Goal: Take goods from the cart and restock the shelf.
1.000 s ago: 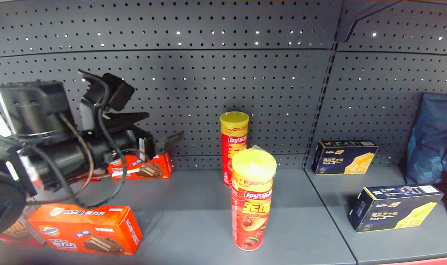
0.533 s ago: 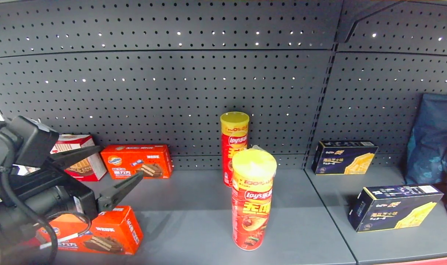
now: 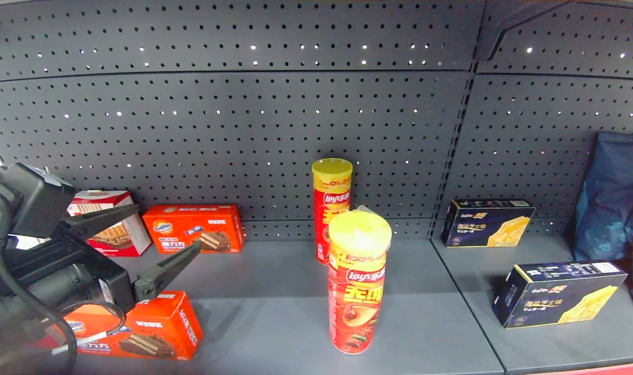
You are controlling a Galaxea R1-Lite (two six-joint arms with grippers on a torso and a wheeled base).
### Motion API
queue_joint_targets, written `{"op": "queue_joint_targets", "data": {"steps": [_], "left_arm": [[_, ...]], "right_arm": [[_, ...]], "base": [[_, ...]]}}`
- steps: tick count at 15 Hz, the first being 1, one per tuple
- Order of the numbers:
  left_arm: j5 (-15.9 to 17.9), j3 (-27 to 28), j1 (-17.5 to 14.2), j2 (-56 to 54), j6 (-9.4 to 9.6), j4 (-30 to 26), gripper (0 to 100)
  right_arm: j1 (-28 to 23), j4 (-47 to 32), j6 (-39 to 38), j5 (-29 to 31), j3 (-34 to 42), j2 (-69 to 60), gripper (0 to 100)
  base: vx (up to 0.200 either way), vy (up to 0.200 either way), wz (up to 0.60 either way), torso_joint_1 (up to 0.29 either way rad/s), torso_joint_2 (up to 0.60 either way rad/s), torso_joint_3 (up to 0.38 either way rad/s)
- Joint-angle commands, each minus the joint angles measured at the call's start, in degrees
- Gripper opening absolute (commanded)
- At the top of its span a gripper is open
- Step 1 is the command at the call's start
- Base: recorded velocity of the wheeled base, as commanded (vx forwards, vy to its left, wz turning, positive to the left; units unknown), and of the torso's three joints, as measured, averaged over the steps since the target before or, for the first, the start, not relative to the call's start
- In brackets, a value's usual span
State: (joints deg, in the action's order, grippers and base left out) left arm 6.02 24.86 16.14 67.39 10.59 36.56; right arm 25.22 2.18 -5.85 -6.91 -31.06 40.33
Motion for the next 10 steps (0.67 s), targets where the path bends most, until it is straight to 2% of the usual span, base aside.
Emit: {"op": "queue_joint_targets", "data": {"steps": [1,2,4,9,10], "left_arm": [[-0.05,0.1,-0.5,0.29,-0.05,0.0,100],[-0.05,-0.16,-1.11,0.2,-0.05,0.0,100],[-0.05,-0.42,-1.55,0.11,-0.13,0.0,100],[-0.57,0.46,-2.52,0.2,0.04,0.09,100],[-0.57,0.46,-3.75,0.11,0.04,0.18,100]], "right_arm": [[10.46,3.27,1.9,0.5,-3.57,21.46,100],[12.92,3.27,1.9,2.08,-4.71,24.71,100],[14.68,3.27,2.07,2.96,-6.12,29.9,100],[14.5,3.27,2.07,6.03,-9.9,39.3,100],[14.33,3.27,1.98,6.56,-10.69,41.68,100]], "base": [[0.0,0.0,0.0,0.0,0.0,0.0],[0.0,0.0,0.0,0.0,0.0,0.0],[0.0,0.0,0.0,0.0,0.0,0.0],[0.0,0.0,0.0,0.0,0.0,0.0],[0.0,0.0,0.0,0.0,0.0,0.0]]}}
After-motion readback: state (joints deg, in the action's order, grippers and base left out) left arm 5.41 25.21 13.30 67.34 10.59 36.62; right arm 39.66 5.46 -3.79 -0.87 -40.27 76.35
